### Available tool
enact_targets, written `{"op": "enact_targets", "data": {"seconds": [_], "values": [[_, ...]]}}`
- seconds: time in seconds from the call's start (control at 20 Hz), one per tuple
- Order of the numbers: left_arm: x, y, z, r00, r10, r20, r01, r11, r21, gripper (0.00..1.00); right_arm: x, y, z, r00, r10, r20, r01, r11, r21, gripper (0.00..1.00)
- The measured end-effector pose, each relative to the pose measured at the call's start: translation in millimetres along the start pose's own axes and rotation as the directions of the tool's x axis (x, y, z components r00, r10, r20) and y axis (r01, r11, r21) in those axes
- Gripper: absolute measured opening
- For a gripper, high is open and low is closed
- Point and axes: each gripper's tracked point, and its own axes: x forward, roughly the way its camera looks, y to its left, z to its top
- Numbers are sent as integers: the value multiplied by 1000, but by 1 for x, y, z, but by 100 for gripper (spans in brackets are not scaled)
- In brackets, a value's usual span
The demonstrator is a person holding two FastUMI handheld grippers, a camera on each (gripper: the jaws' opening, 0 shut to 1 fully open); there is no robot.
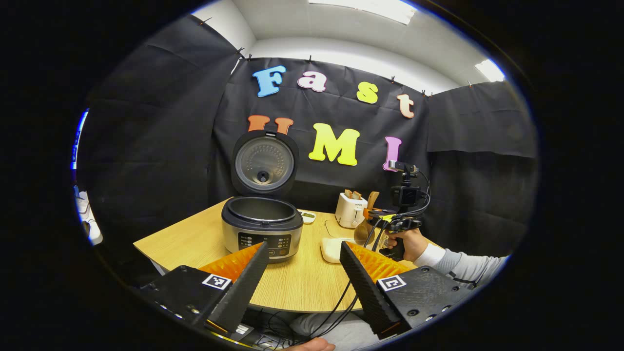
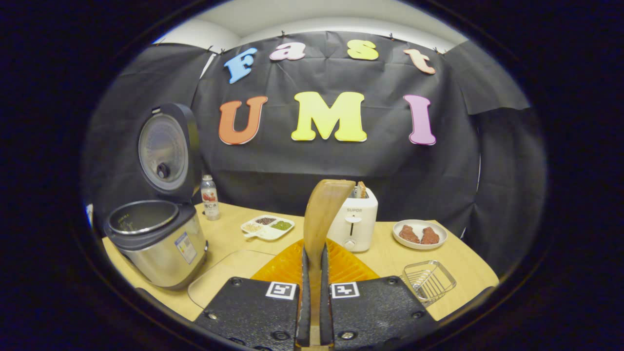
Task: Close the left gripper, press the button to open the rice cooker; take a wooden spoon from the chopstick holder with the right hand, scoop a spoonful of rice and pour it into the rice cooker, then put the wooden spoon back into the chopstick holder.
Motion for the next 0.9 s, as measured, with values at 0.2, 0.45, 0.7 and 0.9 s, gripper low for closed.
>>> {"op": "enact_targets", "data": {"seconds": [0.2,0.45,0.7,0.9], "values": [[-1,-1,-5,1000,1,-12,-1,1000,12,94,12,-5,-6,997,-73,8,73,996,-50,12],[-2,-10,-4,999,-35,-3,35,999,19,94,25,-5,-21,994,-105,-6,105,993,-51,13],[-8,-20,-5,996,-90,-7,90,996,-13,94,25,31,-33,998,-8,-55,8,1000,9,13],[-11,-17,-2,997,-82,7,81,996,31,94,15,63,-32,990,117,-76,-110,990,91,13]]}}
